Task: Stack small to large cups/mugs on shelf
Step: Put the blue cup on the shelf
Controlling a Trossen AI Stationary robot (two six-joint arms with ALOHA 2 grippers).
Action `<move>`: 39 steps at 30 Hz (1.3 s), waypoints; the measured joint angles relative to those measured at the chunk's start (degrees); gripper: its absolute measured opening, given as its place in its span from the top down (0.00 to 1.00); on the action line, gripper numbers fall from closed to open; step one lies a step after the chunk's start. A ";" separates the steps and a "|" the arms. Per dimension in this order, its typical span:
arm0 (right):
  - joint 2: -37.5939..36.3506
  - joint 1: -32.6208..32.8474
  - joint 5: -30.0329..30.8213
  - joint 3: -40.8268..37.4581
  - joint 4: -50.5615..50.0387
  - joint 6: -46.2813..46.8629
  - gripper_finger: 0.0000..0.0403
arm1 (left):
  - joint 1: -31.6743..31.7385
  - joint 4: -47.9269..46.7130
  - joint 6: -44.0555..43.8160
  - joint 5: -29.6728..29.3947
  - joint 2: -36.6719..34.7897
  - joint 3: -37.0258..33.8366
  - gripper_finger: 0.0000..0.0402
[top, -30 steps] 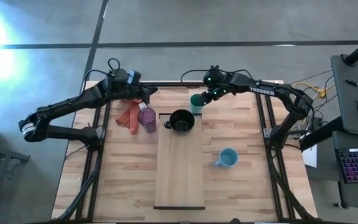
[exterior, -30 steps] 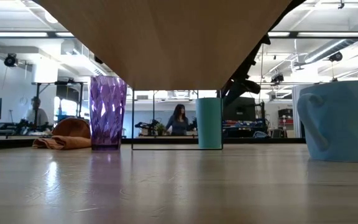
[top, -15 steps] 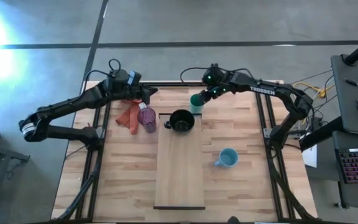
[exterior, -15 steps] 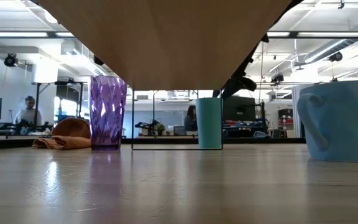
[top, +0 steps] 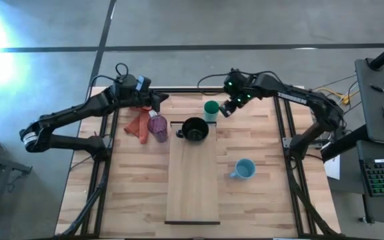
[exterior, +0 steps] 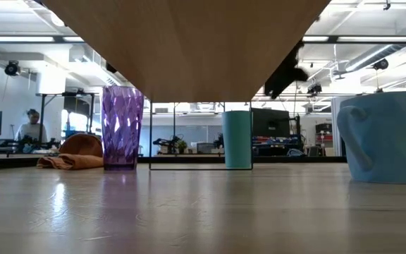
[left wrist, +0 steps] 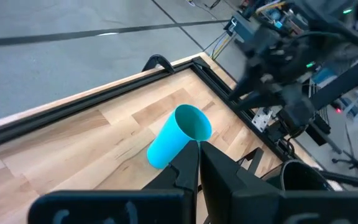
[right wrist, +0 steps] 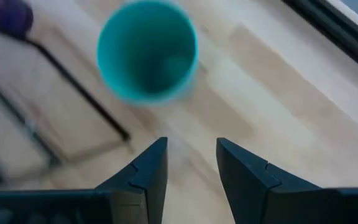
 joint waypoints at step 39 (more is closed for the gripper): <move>-20.32 43.82 2.89 -26.16 -5.14 60.32 0.68 | -0.13 -0.02 5.29 10.35 -0.61 -1.60 1.00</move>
